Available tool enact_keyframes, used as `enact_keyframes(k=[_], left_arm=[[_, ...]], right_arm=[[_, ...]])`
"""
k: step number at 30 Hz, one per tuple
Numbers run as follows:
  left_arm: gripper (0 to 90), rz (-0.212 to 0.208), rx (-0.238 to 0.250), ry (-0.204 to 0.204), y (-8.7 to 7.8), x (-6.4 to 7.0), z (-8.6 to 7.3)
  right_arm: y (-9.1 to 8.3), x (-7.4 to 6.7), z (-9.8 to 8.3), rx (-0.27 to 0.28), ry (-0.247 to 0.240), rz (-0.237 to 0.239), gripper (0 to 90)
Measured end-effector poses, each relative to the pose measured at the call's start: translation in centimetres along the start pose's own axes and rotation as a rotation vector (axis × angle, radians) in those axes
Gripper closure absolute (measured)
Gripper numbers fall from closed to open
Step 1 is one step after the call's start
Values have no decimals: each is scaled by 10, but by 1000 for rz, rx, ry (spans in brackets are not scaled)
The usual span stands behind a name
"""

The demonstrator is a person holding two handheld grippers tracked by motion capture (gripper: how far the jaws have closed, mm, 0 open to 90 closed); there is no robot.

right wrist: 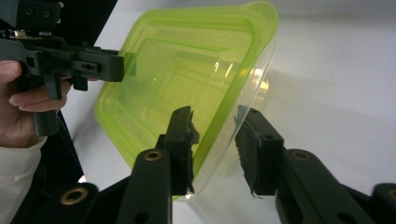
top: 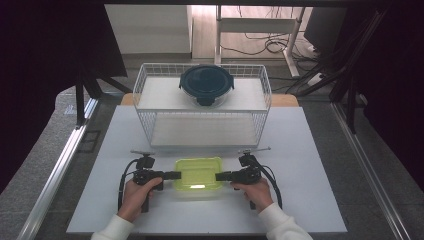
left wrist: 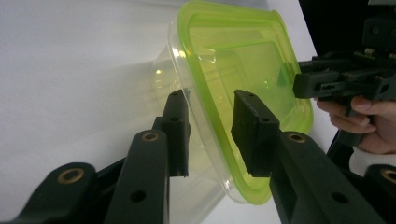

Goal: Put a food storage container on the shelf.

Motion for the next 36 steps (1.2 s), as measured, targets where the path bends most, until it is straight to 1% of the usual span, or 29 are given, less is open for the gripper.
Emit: enact_keyframes(k=[1, 3, 5, 6, 7, 8, 9, 11, 12, 13, 16, 22, 25, 31, 36], left_arm=[[680, 2, 6, -3, -1, 1, 0], [693, 9, 18, 8, -3, 1, 1], [709, 5, 30, 19, -7, 3, 2], [712, -3, 28, 24, -8, 5, 2], [716, -17, 34, 29, -10, 8, 2], [716, -21, 37, 39, -11, 11, 2], [721, -18, 44, 50, -13, 14, 3], [728, -20, 55, 70, -17, 18, 5], [727, -20, 55, 70, -17, 18, 5], [727, -25, 65, 90, -20, 24, 6], [727, -30, 74, 108, -25, 31, 8], [728, -36, 88, 122, -32, 38, 9], [729, -41, 100, 137, -39, 42, 11], [729, -42, 135, 186, -53, 59, 16], [729, -29, 154, 222, -61, 69, 20]], right_arm=[[0, 0, 0, 0, 1, 0, 673], [0, -1, -1, -2, -4, 8, 689], [-2, -4, 0, 1, -1, 25, 705], [-2, -5, 1, 8, -10, 32, 708], [-3, -6, 1, 12, -18, 32, 715], [-5, -7, 2, 16, -23, 24, 720], [-6, -7, 2, 20, -29, 21, 721], [-9, -10, 3, 29, -33, 34, 724], [-11, -11, 3, 33, -39, 34, 727], [-13, -12, 4, 39, -44, 37, 727], [-18, -17, 6, 54, -55, 45, 729], [-25, -26, 7, 73, -87, 45, 731], [-30, -33, 10, 86, -93, 65, 734], [-42, -48, 16, 119, -142, 74, 735], [-52, -59, 20, 145, -177, 76, 735]])
Point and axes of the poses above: each handheld gripper's, and its own axes: y roughly forward along the jaws, z roughly out of its top, x roughly to its right, the point moved 10 cm from there along y, roughly forward along the jaws, and after that the axes turned 4 degrees about y, right-handed, at the moved point
